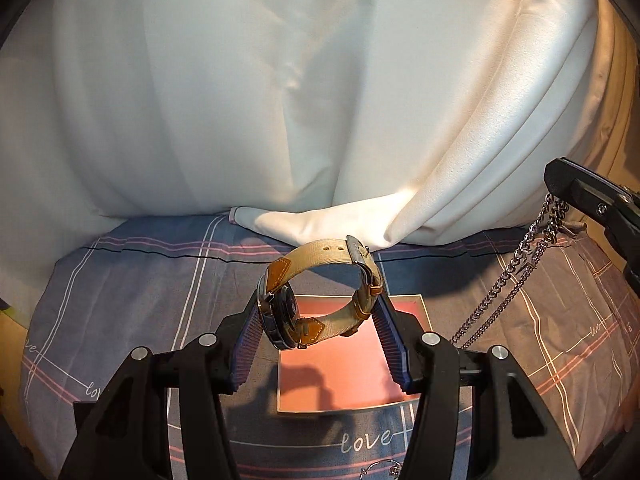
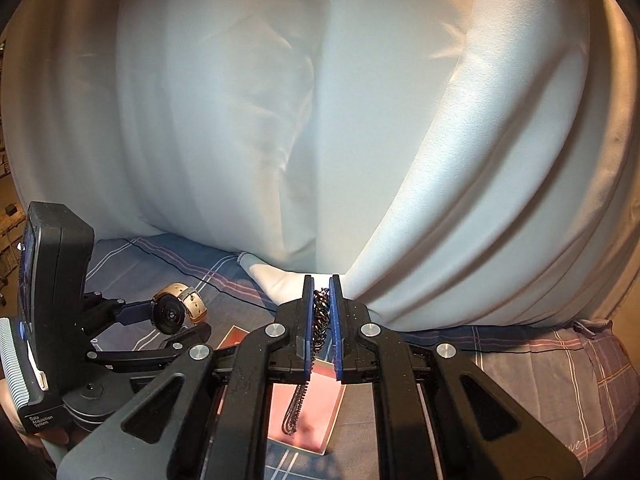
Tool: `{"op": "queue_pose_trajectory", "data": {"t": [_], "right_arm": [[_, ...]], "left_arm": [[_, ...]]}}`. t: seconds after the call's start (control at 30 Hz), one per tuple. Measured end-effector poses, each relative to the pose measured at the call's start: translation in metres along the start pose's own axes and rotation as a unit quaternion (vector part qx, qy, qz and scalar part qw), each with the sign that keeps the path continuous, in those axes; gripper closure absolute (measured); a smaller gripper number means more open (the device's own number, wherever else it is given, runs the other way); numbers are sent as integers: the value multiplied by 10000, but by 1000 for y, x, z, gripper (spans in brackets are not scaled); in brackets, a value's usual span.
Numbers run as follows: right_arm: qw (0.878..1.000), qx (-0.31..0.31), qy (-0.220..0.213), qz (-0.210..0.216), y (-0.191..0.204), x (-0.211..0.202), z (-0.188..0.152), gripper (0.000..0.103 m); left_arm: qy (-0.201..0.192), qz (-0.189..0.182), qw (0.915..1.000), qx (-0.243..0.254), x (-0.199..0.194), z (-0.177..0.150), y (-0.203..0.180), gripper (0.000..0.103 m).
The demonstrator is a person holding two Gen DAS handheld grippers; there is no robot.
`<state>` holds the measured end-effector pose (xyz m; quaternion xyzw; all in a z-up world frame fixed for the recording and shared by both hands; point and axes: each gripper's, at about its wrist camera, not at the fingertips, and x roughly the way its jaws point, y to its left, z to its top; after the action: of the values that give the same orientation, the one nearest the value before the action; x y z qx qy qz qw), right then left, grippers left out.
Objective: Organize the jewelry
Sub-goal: 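Carry the watch with the left tool while the right tool carries the chain over the box, then open the left tool releasing the watch while the right tool releases the chain into the box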
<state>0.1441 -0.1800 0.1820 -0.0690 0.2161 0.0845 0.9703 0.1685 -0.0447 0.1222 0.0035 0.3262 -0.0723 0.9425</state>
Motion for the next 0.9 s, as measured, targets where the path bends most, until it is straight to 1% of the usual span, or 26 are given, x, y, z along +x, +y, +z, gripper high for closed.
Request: {"op": "queue_pose_trajectory", "data": {"t": [0.1,0.2,0.33,0.43,0.7,0.8,0.9], "right_arm": [[9999,4,147,11,1,18,-1,95],[9991,109,400,93,-2,38,-8,95],[9959,221,862,149,-6,71,-25,95],[9922,202,1216,172,-5,93,-42,95],[9795,253,1983,243,-4,137,-89,95],[9734,198,2270,235,-3,150,-106,95],[9672,169,2525,214,-1,161,-121,95]], "left_arm": [[81,60,9999,30,10,5,0,50],[213,86,9997,93,23,4,-2,50],[506,121,9985,172,47,-2,-2,50],[809,10,9965,195,68,-8,-2,50],[1682,-101,9852,307,127,-33,-7,50],[1986,-22,9795,343,147,-46,-9,50],[2209,100,9744,406,163,-55,-10,50]]}}
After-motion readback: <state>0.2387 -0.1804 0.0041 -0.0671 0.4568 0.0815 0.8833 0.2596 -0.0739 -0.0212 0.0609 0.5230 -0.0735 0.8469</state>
